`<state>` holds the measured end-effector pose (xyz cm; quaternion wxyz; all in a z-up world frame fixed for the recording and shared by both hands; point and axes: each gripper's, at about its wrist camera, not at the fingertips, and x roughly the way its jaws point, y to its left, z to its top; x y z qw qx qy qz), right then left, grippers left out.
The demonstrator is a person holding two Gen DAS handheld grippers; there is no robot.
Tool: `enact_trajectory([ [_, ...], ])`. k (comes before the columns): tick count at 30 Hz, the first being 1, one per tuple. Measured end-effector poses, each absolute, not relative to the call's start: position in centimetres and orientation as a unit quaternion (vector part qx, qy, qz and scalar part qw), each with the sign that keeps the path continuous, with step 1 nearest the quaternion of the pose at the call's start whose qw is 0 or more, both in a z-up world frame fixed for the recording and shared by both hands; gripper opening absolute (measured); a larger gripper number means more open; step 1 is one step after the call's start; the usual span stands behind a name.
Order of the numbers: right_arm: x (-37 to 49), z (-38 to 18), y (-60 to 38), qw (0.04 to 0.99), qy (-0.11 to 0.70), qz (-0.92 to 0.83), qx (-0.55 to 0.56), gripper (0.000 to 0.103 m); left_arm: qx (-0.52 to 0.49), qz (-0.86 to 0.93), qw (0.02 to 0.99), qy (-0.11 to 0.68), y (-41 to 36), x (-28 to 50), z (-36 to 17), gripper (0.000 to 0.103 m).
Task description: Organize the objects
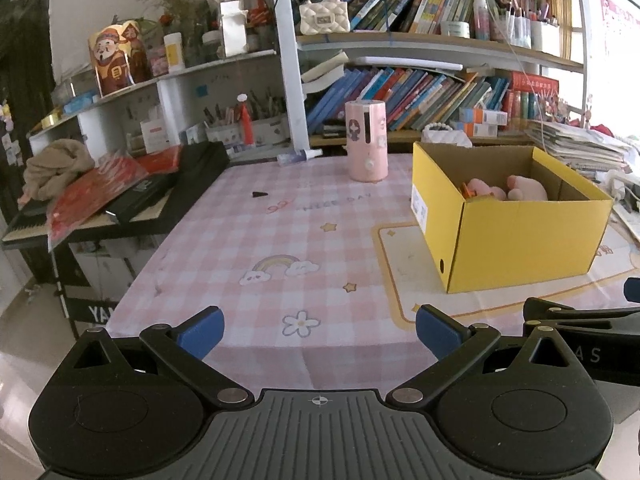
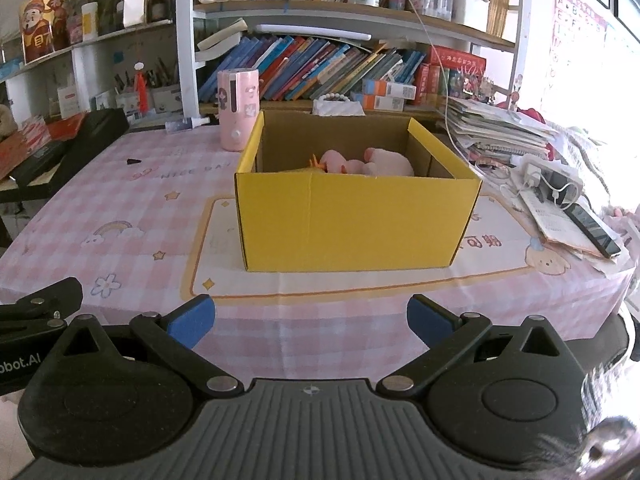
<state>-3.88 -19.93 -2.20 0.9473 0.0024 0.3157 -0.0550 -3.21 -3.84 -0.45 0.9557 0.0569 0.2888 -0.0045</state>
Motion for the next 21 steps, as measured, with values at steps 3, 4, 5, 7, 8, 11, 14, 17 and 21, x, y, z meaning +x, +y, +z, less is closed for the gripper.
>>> enact_trajectory([
  [3, -3.5, -2.3, -20.1, 0.947, 0.316, -0.058, 0.001, 0.103, 0.058, -0.005, 0.955, 0.291, -4.0, -2.8, -0.5, 0.103],
  [4, -3.4, -2.3, -20.2, 0.947, 0.317, -0.059, 0.001, 0.103, 0.058, -0.005, 0.955, 0.291, -4.0, -2.8, -0.5, 0.103],
  [5, -3.3, -2.3, -20.3, 0.946, 0.318, -0.059, 0.001, 0.103, 0.058, -0.005, 0.955, 0.292, -4.1, -2.7, -0.6, 0.103],
  [7, -3.1, -2.3, -20.3, 0.946, 0.319, -0.060, 0.001, 0.103, 0.057, -0.006, 0.954, 0.293, -4.1, -2.5, -0.6, 0.103],
  [8, -3.0, -2.3, -20.4, 0.946, 0.319, -0.060, 0.001, 0.103, 0.055, -0.005, 0.954, 0.294, -4.2, -2.4, -0.6, 0.103],
  [11, -3.0, -2.3, -20.4, 0.946, 0.319, -0.060, 0.001, 0.103, 0.053, -0.004, 0.954, 0.296, -4.3, -2.2, -0.6, 0.103],
  [14, -3.0, -2.3, -20.4, 0.946, 0.319, -0.060, 0.001, 0.103, 0.054, -0.002, 0.953, 0.297, -4.4, -2.2, -0.5, 0.103],
  [17, -2.9, -2.3, -20.4, 0.946, 0.319, -0.060, 0.000, 0.103, 0.056, 0.002, 0.953, 0.297, -4.4, -2.1, -0.5, 0.103],
  [21, -2.9, -2.3, -20.4, 0.946, 0.319, -0.061, -0.002, 0.103, 0.059, 0.007, 0.953, 0.298, -4.5, -2.1, -0.5, 0.103],
])
